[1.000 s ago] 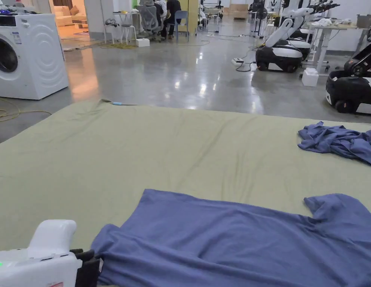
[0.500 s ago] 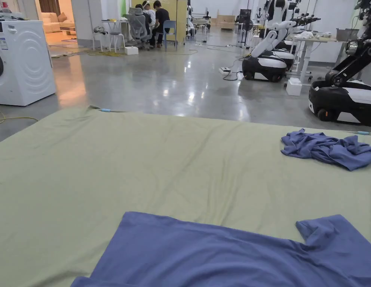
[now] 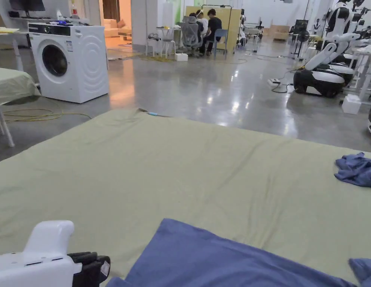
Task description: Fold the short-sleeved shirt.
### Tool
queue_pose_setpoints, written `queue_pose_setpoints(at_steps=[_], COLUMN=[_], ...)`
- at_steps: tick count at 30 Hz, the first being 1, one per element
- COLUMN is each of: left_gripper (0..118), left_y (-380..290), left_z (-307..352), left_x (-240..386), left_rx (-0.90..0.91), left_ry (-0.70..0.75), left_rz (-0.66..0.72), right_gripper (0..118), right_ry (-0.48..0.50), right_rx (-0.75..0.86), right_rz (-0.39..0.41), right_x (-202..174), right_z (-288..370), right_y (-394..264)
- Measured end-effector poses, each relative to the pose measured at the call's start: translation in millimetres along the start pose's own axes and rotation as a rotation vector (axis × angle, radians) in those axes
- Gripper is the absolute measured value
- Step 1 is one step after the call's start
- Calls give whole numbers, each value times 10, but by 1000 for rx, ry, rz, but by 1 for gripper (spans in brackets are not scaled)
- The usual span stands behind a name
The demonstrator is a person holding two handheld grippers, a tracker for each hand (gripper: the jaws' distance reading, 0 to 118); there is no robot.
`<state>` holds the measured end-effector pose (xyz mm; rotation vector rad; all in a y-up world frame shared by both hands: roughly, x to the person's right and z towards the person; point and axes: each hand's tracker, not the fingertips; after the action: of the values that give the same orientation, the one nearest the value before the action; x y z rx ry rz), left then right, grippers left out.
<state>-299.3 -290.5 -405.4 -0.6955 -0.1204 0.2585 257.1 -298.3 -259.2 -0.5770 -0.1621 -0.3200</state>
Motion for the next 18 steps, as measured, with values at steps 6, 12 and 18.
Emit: queue_pose_setpoints(at_steps=[6,12,18], left_gripper=[0,13,23], left_y=[694,1057,1027], left_z=[-1139,-2187,-2838], left_x=[37,90,142], left_rx=[-68,-230,-338], left_ry=[-42,-70,5], left_rz=[-86,-245,-312], right_gripper=[3,3,3], right_ry=[-20,9,0], right_rx=[-34,-85,-152], right_rz=[7,18,70], right_x=[-75,-234,-419], right_z=[-290,-583,-810], right_y=[207,340,376])
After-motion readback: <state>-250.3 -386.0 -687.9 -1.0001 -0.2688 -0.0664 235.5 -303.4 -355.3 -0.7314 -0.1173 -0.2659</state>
